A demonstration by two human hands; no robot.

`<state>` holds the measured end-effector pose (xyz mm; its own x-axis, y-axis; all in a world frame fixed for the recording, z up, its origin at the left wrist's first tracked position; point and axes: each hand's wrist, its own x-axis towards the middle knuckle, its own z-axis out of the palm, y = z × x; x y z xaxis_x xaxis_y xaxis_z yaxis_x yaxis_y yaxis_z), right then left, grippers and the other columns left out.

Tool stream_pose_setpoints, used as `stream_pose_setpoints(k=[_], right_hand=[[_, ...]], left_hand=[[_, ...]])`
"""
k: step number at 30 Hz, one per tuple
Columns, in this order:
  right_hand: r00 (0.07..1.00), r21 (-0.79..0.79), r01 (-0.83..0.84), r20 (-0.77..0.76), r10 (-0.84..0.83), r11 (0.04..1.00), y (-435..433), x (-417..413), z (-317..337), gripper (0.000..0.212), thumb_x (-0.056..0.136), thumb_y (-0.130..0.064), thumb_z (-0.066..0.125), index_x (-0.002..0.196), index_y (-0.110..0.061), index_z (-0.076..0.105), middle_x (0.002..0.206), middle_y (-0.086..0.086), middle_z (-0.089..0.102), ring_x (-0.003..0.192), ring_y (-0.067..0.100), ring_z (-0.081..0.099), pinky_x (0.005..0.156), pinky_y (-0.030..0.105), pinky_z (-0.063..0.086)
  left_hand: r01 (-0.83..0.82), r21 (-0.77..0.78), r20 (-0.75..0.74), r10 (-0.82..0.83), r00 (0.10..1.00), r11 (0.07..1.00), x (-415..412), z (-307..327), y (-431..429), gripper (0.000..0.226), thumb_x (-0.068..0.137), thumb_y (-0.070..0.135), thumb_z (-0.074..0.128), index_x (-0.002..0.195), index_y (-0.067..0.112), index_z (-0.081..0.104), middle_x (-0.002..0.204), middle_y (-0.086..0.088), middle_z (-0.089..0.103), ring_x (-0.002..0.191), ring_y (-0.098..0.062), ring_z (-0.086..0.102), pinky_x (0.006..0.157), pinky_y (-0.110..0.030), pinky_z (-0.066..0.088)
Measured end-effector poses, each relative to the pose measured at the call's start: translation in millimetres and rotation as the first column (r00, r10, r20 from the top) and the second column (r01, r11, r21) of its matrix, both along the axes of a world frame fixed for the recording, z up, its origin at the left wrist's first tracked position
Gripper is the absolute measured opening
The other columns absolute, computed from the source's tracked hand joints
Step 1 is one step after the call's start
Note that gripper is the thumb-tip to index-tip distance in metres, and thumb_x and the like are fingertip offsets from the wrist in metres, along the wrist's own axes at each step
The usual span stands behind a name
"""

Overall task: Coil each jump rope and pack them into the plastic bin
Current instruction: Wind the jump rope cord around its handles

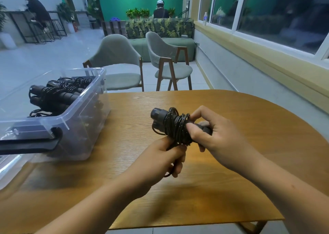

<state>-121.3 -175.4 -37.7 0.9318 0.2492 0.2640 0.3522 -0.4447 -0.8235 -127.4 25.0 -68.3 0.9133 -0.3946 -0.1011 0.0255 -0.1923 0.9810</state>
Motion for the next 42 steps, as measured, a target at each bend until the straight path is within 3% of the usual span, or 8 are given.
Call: stream_pose_setpoints(k=[6,11,16,21,29,32,37,42], right_hand=[[0.997,-0.115,0.039,0.068,-0.031,0.993,1,-1,-4,0.036,0.093,-0.049,0.070,0.120,-0.039,0.047,0.084,-0.003,0.073,0.066,0.013,0.062,0.059,0.028,0.048],[0.985,-0.162,0.050,0.174,-0.021,0.986,1,0,-9,0.052,0.090,-0.051,0.072,0.135,-0.039,0.048,0.099,-0.013,0.071,0.089,0.006,0.066,0.071,0.018,0.052],[0.940,-0.232,0.079,0.341,0.005,0.970,0,3,-14,0.054,0.091,-0.049,0.074,0.138,-0.032,0.055,0.112,-0.019,0.064,0.101,0.001,0.063,0.077,0.025,0.058],[0.897,-0.241,0.103,0.442,0.015,0.965,1,4,-18,0.054,0.092,-0.051,0.068,0.140,-0.029,0.057,0.123,-0.012,0.065,0.110,0.011,0.065,0.083,0.036,0.061],[0.811,-0.383,0.182,0.579,0.082,0.906,-1,13,-27,0.059,0.092,-0.032,0.081,0.144,-0.023,0.056,0.128,0.000,0.062,0.108,0.024,0.061,0.082,0.044,0.058],[0.845,-0.344,0.113,0.528,0.092,0.932,2,11,-27,0.059,0.092,-0.038,0.081,0.144,-0.025,0.056,0.128,-0.005,0.061,0.110,0.019,0.062,0.083,0.040,0.059],[0.973,-0.130,0.087,0.224,-0.056,0.988,4,2,-19,0.070,0.084,-0.074,0.068,0.146,-0.051,0.044,0.129,-0.030,0.057,0.114,-0.004,0.060,0.085,0.011,0.049],[1.000,0.034,0.001,-0.006,-0.001,0.999,9,2,-12,0.065,0.085,-0.077,0.064,0.144,-0.053,0.051,0.126,-0.028,0.066,0.115,-0.002,0.067,0.089,0.027,0.058]], left_hand=[[-0.042,-0.221,-0.180,0.001,0.984,0.974,4,-1,0,0.011,0.099,0.007,0.063,0.109,0.005,0.066,0.066,0.007,0.062,0.065,-0.013,0.057,0.064,-0.025,0.048],[-0.026,-0.288,-0.178,-0.026,0.984,0.957,6,4,8,0.035,0.088,0.005,0.070,0.123,0.008,0.069,0.104,-0.008,0.074,0.097,-0.020,0.068,0.087,-0.037,0.051],[0.007,-0.382,-0.165,-0.076,0.983,0.924,9,7,14,0.041,0.092,0.003,0.062,0.132,0.004,0.063,0.130,-0.013,0.071,0.116,-0.018,0.067,0.100,-0.040,0.049],[0.049,-0.498,-0.140,-0.135,0.981,0.866,12,6,18,0.047,0.096,0.005,0.058,0.143,-0.001,0.054,0.145,-0.026,0.058,0.141,-0.037,0.051,0.124,-0.052,0.034],[-0.066,-0.544,-0.167,-0.031,0.985,0.837,17,13,19,0.039,0.103,0.021,0.059,0.141,0.013,0.060,0.137,-0.015,0.067,0.131,-0.031,0.063,0.114,-0.047,0.045],[-0.073,-0.491,-0.164,-0.010,0.986,0.868,19,12,23,0.038,0.104,0.020,0.059,0.141,0.012,0.061,0.137,-0.016,0.068,0.132,-0.031,0.062,0.113,-0.044,0.049],[-0.014,-0.398,-0.105,-0.030,0.994,0.917,18,16,35,0.042,0.105,0.016,0.058,0.146,0.010,0.055,0.140,-0.015,0.065,0.134,-0.030,0.060,0.116,-0.048,0.042],[0.005,-0.349,-0.065,-0.030,0.997,0.937,16,18,40,0.040,0.104,0.015,0.058,0.144,0.012,0.057,0.139,-0.012,0.067,0.133,-0.026,0.061,0.116,-0.047,0.043]])
